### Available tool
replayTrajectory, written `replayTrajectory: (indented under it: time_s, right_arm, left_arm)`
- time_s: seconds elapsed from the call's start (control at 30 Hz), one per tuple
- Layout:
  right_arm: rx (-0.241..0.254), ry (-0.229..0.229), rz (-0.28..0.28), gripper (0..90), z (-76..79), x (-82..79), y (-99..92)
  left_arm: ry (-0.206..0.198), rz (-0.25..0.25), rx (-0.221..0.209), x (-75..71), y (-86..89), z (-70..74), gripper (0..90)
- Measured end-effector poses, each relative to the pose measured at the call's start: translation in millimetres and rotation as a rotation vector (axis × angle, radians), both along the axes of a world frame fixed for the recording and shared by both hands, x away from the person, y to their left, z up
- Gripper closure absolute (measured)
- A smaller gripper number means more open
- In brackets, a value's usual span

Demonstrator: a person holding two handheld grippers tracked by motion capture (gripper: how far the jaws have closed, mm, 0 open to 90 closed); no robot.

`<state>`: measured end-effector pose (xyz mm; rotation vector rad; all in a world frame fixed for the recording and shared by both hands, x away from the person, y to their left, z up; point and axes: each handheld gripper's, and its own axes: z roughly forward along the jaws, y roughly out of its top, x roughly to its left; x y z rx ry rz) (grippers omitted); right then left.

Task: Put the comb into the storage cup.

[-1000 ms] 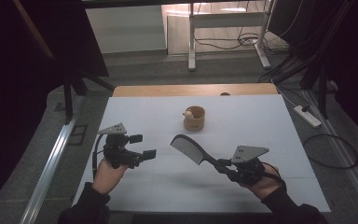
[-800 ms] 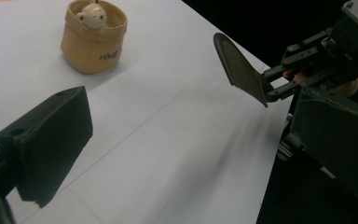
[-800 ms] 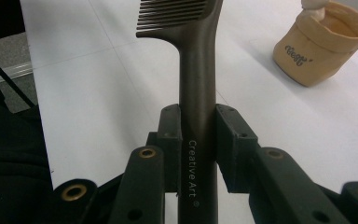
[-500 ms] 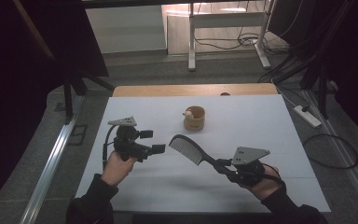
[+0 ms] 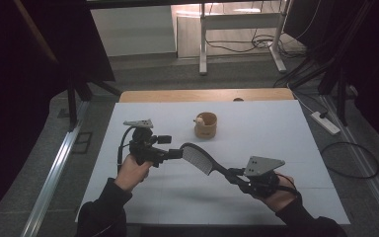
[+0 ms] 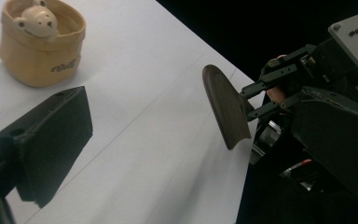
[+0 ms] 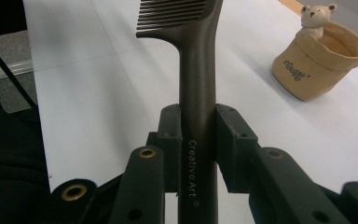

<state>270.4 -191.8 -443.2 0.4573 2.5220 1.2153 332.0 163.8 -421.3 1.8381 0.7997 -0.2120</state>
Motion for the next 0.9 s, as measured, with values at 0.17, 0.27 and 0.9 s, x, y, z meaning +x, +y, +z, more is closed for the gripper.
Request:
replayTrajectory:
  time_s: [0.17,0.27,0.9]
  right_arm:
    - [-0.003,-0.012,0.005,72.5,-0.1,-1.0,1.6]
    - [-0.002,-0.015,0.010,72.6,-0.2,-1.4,2.3]
    - [0.002,-0.039,0.022,72.5,0.5,-3.4,4.6]
  left_arm:
    - [0.016,-0.020,-0.017,4.2,-3.7,-1.3,0.0]
    - [0.029,-0.031,-0.031,6.4,-5.2,-1.6,0.0]
    - [0.107,-0.106,-0.081,18.2,-18.7,-4.4,0.0]
